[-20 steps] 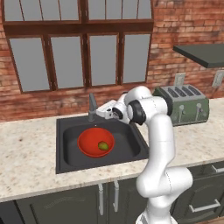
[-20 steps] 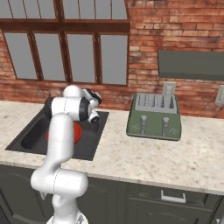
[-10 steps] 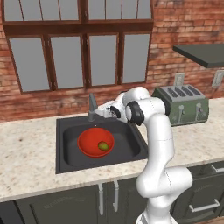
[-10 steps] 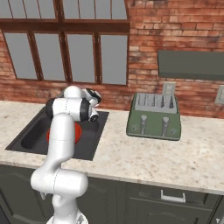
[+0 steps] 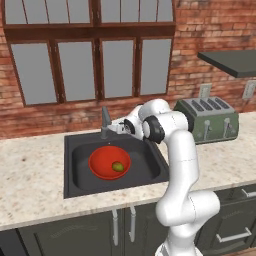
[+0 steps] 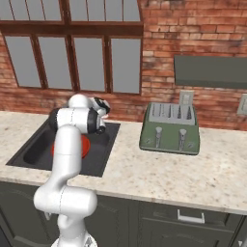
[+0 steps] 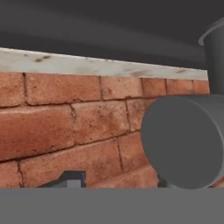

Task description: Pick the mango from the cabinet and place it in the bowl. Then pick the bowl and place it in the sink. Then turn on the sink facuet.

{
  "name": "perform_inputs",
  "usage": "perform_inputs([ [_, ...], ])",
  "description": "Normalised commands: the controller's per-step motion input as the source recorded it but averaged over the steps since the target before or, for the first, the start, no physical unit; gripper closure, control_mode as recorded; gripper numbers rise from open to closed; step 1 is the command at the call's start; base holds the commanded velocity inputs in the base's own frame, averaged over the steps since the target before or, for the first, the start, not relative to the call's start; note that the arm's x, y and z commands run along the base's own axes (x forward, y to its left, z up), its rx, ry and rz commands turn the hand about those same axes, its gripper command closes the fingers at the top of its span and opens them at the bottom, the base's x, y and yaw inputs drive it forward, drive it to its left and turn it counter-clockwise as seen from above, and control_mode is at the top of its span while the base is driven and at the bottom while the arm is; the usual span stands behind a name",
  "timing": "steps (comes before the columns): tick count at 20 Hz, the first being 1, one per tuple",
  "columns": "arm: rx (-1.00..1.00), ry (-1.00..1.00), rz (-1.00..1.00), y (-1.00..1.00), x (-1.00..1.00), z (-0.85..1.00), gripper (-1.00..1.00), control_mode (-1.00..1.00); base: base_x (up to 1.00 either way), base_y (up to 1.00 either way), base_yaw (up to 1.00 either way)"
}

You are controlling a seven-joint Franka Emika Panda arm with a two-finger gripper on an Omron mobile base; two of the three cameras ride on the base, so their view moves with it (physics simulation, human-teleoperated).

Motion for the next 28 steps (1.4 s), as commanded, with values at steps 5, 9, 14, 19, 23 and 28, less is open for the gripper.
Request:
perform_inputs([
  [5, 0.04, 0.04, -0.09, -0.57, 0.0, -0.11, 1.0, -1.0, 0.0, 0.0, 0.0],
  [9, 0.11, 0.01, -0.07, -0.88, -0.05, -0.07, 1.0, -1.0, 0.0, 0.0, 0.0],
  [14, 0.16, 0.02, -0.07, -1.0, -0.03, -0.07, 1.0, -1.0, 0.0, 0.0, 0.0],
  [19, 0.18, 0.03, -0.05, -1.0, -0.02, -0.15, 1.0, -1.0, 0.0, 0.0, 0.0],
  [23, 0.13, 0.02, -0.04, -0.78, 0.0, -0.09, 1.0, -1.0, 0.0, 0.0, 0.0],
  [28, 0.04, 0.0, -0.01, -0.4, 0.0, 0.0, 1.0, -1.0, 0.0, 0.0, 0.0],
])
